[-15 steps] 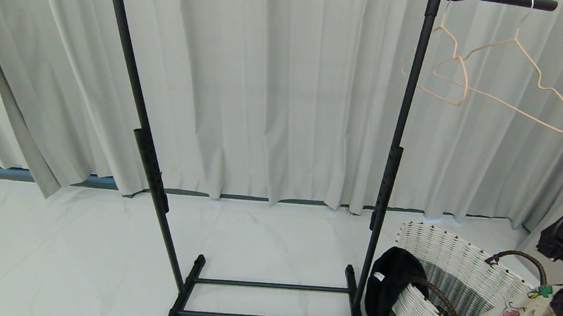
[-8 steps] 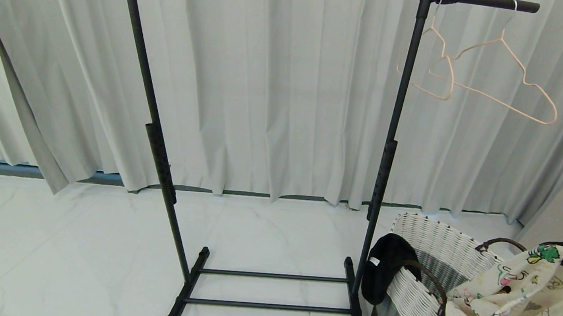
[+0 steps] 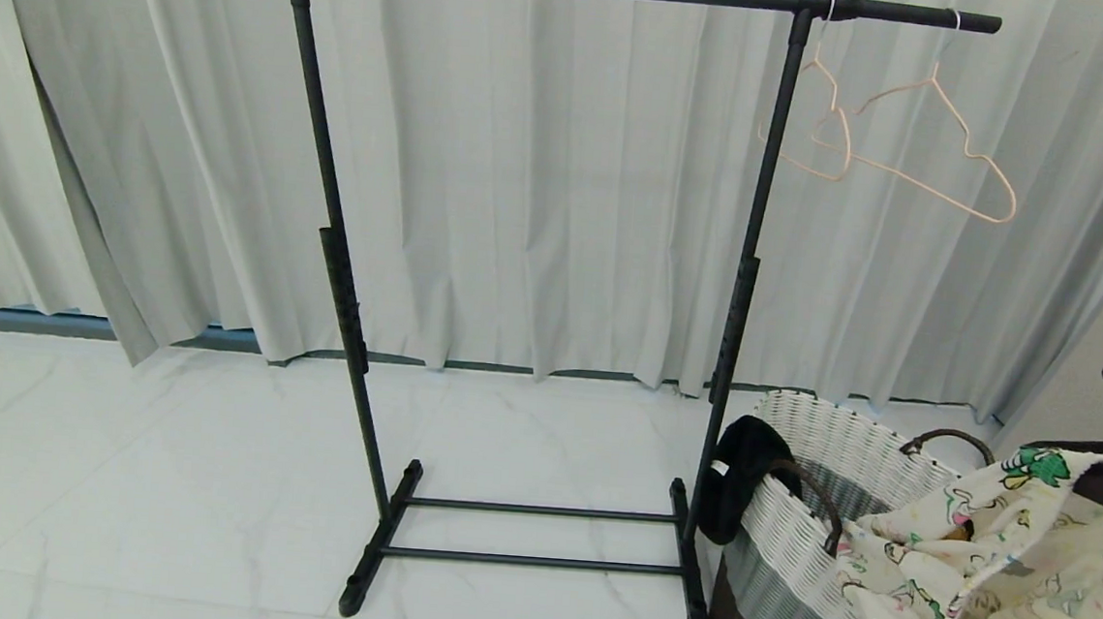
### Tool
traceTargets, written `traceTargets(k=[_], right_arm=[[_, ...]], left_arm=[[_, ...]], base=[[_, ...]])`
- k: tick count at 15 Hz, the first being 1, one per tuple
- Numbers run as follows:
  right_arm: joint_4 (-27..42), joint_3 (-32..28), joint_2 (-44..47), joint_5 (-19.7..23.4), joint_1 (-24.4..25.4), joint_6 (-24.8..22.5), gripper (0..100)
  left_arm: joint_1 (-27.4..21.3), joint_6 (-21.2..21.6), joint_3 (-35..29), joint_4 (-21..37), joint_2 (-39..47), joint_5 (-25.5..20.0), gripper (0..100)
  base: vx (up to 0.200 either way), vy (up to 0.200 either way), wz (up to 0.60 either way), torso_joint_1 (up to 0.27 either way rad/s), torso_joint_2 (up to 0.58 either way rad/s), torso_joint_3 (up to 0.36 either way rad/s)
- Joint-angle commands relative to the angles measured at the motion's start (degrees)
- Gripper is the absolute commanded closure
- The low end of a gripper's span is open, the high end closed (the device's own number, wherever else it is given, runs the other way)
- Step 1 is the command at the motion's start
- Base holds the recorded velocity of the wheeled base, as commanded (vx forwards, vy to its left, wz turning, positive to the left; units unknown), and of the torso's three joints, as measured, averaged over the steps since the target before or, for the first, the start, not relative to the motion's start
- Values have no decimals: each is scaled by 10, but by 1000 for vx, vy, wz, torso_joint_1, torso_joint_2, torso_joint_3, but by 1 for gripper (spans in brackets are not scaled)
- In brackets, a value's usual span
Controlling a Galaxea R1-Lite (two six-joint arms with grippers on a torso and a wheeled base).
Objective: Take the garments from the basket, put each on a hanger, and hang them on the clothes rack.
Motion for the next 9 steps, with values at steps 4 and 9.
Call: traceTargets(k=[4,9], right_arm=[[-8,-29,35,26,72,47,100],[-80,-65,107,65,99,70,100]], left_arm=[[0,4,0,0,0,0,0],[-32,-61,-96,-13,83,-24,0]], base=[[0,0,0,0,0,0],[0,0,0,0,0,0]])
